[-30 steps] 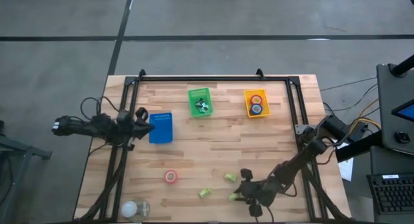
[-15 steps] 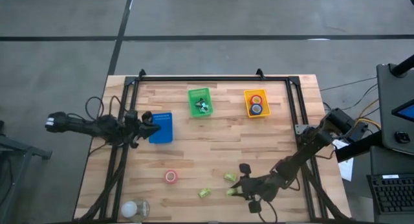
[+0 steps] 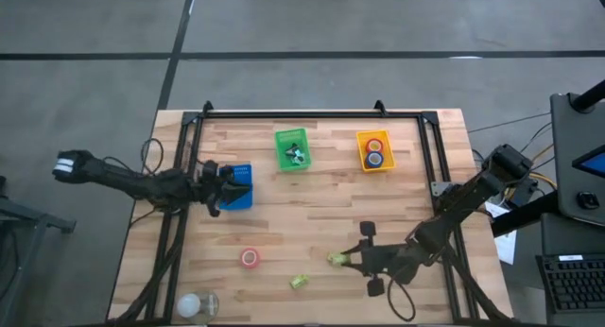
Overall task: Pick and place Stapler, Stapler remover, tape
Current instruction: Put the bottom right green staple pin box into the blue bin
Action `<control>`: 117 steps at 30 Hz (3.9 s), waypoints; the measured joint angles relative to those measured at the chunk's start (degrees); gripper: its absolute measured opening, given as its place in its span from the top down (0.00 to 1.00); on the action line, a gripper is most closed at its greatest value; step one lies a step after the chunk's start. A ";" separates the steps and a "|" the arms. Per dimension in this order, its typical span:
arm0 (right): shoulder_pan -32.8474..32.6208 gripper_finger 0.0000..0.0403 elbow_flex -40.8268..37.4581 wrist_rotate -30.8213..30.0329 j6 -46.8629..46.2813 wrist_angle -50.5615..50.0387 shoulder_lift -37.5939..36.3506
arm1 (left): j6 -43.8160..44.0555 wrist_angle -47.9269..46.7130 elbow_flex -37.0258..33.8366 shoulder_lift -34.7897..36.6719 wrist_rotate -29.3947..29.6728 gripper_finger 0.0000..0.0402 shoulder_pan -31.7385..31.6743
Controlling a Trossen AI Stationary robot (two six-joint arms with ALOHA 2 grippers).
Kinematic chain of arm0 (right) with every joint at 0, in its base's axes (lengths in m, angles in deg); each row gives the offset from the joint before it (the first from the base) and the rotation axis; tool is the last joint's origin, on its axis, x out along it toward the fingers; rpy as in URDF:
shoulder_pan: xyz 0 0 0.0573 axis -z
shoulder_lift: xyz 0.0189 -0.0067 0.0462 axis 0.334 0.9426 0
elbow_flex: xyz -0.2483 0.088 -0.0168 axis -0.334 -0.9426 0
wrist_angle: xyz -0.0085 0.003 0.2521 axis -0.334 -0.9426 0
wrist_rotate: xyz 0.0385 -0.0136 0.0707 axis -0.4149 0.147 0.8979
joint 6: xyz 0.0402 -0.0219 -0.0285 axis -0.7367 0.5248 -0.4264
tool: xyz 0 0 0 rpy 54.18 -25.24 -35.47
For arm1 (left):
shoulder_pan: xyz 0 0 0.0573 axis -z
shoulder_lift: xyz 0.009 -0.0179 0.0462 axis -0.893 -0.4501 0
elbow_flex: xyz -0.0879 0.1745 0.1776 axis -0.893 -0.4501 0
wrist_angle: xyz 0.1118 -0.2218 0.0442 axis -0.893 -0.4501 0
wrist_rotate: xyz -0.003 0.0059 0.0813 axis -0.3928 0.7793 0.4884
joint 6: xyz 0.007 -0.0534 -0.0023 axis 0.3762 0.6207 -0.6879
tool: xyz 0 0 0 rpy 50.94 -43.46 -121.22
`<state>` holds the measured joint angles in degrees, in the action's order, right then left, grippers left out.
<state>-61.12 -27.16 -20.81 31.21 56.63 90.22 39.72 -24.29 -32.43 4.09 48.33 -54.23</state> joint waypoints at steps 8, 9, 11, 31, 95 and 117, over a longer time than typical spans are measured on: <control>0.75 0.72 0.00 -5.23 6.52 -1.25 -1.26 | 1.87 4.23 9.58 -16.21 0.04 0.65 0.09; 0.82 0.72 0.00 -5.92 6.95 -1.19 -1.42 | 1.85 3.67 10.88 -18.43 0.03 0.63 0.09; 0.81 0.72 0.00 -7.31 7.93 -1.31 -1.74 | 1.75 3.29 13.63 -22.50 -0.22 0.60 0.10; 0.75 0.72 0.00 -12.72 10.45 -4.81 -3.23 | -1.97 3.58 33.59 -44.96 -5.87 0.59 0.22; 9.97 0.72 0.01 -18.91 23.80 -1.68 -3.67 | -2.29 5.36 34.10 -45.62 0.28 0.59 0.37; 11.06 0.71 0.02 -18.79 28.08 0.56 -3.60 | -3.61 5.40 34.12 -45.62 0.28 0.59 0.37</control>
<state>-50.06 -27.14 -39.60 59.29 57.19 86.62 36.11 -18.89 1.68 -41.52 48.61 -53.86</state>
